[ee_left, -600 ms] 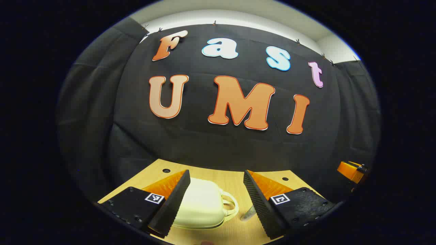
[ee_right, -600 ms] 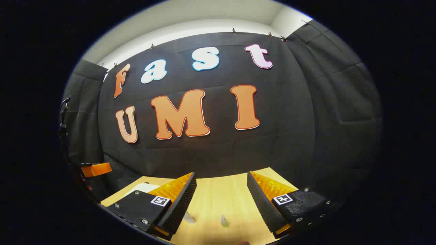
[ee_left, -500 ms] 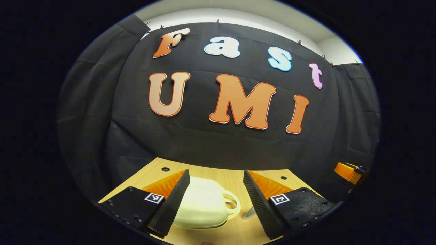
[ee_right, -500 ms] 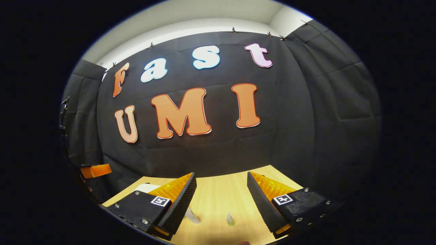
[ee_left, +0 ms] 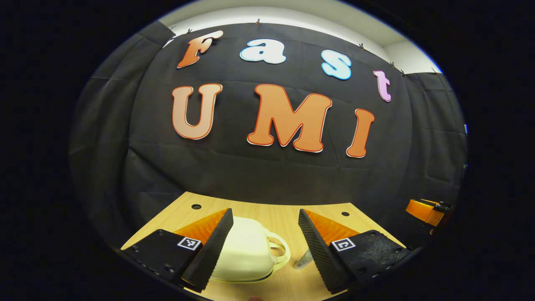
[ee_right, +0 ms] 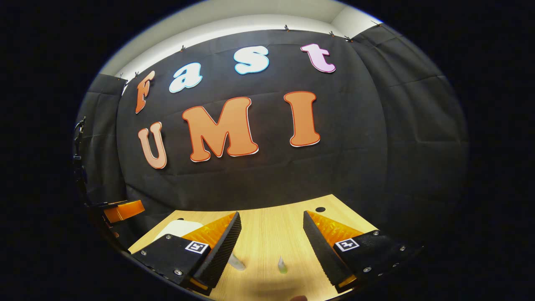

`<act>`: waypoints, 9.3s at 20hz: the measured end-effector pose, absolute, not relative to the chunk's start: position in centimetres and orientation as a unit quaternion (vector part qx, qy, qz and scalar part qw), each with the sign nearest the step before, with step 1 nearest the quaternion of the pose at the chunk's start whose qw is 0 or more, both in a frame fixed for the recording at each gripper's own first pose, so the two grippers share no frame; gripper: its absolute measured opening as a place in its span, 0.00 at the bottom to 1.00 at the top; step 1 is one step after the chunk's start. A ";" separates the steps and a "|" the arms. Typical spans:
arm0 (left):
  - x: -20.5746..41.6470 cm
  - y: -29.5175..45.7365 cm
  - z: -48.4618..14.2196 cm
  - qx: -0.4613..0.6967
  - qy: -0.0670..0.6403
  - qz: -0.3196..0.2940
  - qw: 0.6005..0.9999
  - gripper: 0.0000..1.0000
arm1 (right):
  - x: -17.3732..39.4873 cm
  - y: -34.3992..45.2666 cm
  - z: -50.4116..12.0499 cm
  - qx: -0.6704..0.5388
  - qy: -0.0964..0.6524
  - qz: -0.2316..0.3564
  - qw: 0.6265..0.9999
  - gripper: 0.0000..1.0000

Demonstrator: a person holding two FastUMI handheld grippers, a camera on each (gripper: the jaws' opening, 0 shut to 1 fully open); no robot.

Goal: First open the suitcase, pack the skin care products into it, and then close the suitcase.

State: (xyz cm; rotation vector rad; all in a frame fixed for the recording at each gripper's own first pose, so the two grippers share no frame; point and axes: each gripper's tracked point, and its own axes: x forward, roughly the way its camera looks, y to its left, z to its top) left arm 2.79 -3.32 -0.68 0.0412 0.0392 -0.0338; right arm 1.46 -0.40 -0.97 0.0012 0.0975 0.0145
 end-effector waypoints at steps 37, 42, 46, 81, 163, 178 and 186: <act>10.6 -9.9 -22.6 0.533 0.178 -0.176 0.808 0.98 | 0.7 -12.1 -7.7 0.033 0.142 -0.112 0.983 0.95; 12.8 -7.6 -25.8 0.610 0.217 -0.148 0.747 0.98 | -0.9 -14.9 -8.7 0.061 0.149 -0.134 0.978 0.95; 14.0 -7.0 -27.2 0.634 0.247 -0.127 0.722 0.98 | -2.0 -17.5 -9.9 0.070 0.168 -0.152 0.972 0.95; 15.7 -3.6 -24.3 0.297 0.254 -0.060 0.919 0.09 | 1.0 -3.8 -7.9 0.047 0.152 -0.078 0.984 0.95; 18.4 -57.7 -47.9 0.192 0.269 -0.063 0.942 0.67 | -0.9 -15.4 -16.2 0.007 0.321 -0.044 0.946 0.95; 10.6 -56.2 -40.5 0.074 0.329 -0.103 0.936 0.30 | 3.9 -7.5 -15.9 -0.020 0.276 0.035 0.960 0.96; 5.6 -47.0 -36.0 0.040 0.325 -0.031 0.944 0.30 | 6.5 -2.0 -23.6 -0.064 0.335 0.109 0.934 0.96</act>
